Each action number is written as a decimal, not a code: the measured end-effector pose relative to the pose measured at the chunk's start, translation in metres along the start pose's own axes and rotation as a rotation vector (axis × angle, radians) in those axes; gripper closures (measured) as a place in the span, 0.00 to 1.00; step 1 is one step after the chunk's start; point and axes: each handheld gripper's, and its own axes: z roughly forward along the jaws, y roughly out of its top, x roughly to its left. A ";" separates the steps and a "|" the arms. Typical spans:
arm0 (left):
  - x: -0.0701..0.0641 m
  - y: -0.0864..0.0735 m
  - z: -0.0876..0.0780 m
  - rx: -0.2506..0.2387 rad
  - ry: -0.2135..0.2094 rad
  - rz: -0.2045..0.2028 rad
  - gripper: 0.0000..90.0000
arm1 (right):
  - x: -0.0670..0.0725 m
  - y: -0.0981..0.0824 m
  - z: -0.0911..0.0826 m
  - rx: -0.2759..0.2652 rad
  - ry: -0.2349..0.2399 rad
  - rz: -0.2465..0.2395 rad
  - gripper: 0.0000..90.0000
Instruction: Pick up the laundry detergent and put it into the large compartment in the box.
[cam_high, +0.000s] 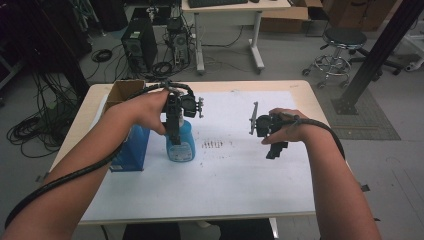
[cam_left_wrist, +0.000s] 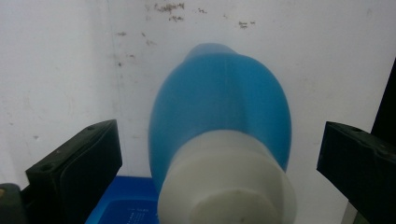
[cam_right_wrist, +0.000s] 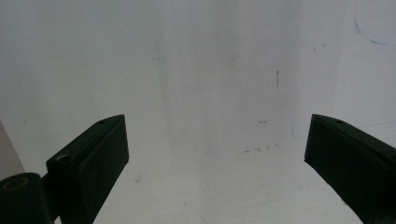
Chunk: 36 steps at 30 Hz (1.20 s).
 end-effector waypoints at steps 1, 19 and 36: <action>0.000 0.000 0.001 0.000 0.001 0.003 0.00 | 0.000 0.000 0.000 0.000 -0.001 0.000 0.07; -0.002 0.000 0.005 0.000 0.035 0.008 0.00 | 0.001 0.001 0.003 0.001 -0.002 -0.002 0.07; -0.002 0.000 0.007 0.010 0.064 0.012 0.13 | 0.001 0.002 0.005 -0.001 -0.003 0.001 0.07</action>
